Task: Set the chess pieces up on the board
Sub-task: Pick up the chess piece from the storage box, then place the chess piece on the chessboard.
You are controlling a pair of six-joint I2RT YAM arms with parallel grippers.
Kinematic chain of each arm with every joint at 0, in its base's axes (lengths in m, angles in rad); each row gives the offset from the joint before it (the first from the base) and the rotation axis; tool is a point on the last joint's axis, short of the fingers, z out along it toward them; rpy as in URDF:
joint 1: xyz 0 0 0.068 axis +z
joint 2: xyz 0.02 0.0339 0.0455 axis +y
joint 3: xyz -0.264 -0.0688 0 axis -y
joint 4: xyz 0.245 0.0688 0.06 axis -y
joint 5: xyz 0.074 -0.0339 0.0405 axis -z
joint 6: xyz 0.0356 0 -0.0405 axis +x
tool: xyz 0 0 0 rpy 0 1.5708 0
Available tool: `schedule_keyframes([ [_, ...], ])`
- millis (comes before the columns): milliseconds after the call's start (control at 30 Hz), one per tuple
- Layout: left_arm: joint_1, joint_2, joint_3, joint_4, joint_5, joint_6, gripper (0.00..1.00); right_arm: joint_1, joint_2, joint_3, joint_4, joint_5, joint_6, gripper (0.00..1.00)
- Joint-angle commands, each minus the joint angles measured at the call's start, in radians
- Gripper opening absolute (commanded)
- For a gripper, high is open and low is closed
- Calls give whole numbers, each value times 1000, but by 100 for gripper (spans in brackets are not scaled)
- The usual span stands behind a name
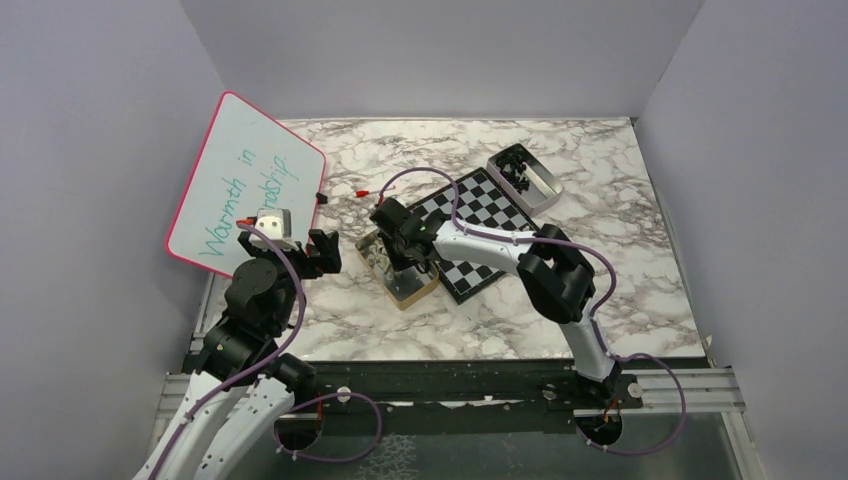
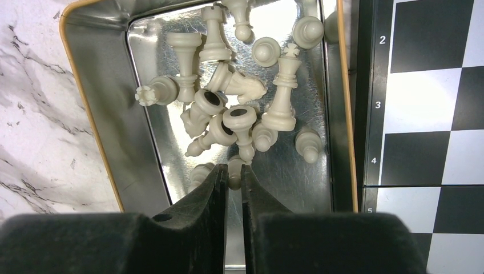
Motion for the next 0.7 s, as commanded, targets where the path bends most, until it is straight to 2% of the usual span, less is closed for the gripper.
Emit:
schedule_keyframes([
  [0, 1, -7, -3, -2, -12, 0, 99, 9, -31, 16, -19, 33, 11, 16],
  [433, 1, 17, -14, 14, 24, 1, 99, 0, -182, -22, -36, 57, -16, 15],
  [667, 0, 32, -18, 21, 50, 1, 99, -72, -309, -115, -72, 84, -22, 14],
])
